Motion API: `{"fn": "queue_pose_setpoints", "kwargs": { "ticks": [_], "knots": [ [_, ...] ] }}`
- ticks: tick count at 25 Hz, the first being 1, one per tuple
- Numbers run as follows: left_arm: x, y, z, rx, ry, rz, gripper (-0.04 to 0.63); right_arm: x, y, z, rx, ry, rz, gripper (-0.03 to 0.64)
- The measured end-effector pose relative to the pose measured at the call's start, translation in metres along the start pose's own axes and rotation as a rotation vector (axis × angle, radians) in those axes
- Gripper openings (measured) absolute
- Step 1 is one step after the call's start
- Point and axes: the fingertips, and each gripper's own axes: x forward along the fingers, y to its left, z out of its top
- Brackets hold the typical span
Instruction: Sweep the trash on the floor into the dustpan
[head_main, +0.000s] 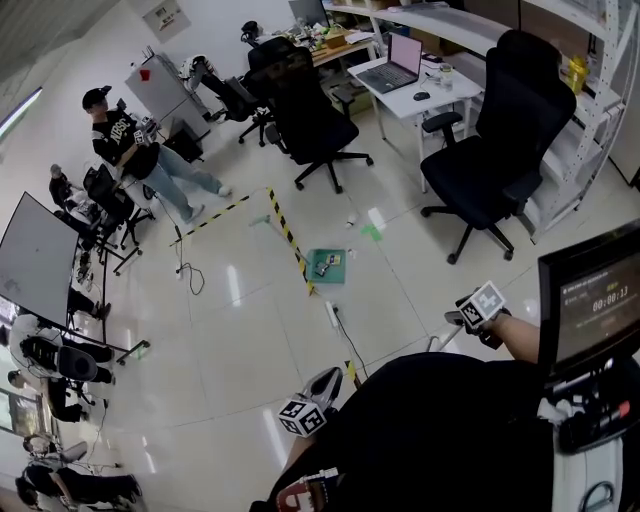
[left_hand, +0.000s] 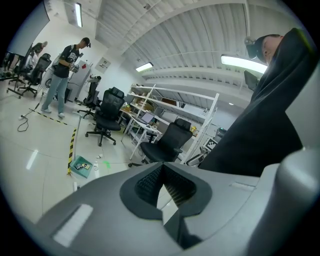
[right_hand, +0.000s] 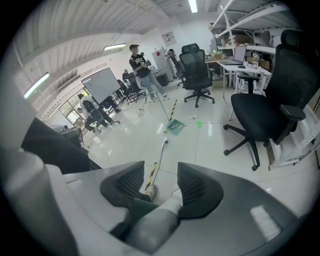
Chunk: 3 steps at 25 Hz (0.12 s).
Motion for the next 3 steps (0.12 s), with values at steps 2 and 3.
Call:
{"fn": "queue_pose_setpoints", "kwargs": {
  "ticks": [2, 3],
  "knots": [
    [-0.002, 0.0027, 0.0026, -0.001, -0.001, 0.003, 0.002, 0.0023, 0.0027, 0.0015, -0.001, 0.003, 0.003, 0.207],
    [-0.0029, 0.0036, 0.0045, -0.003, -0.001, 0.006, 0.002, 0.0034, 0.004, 0.0022, -0.002, 0.004, 0.005, 0.207]
  ]
}}
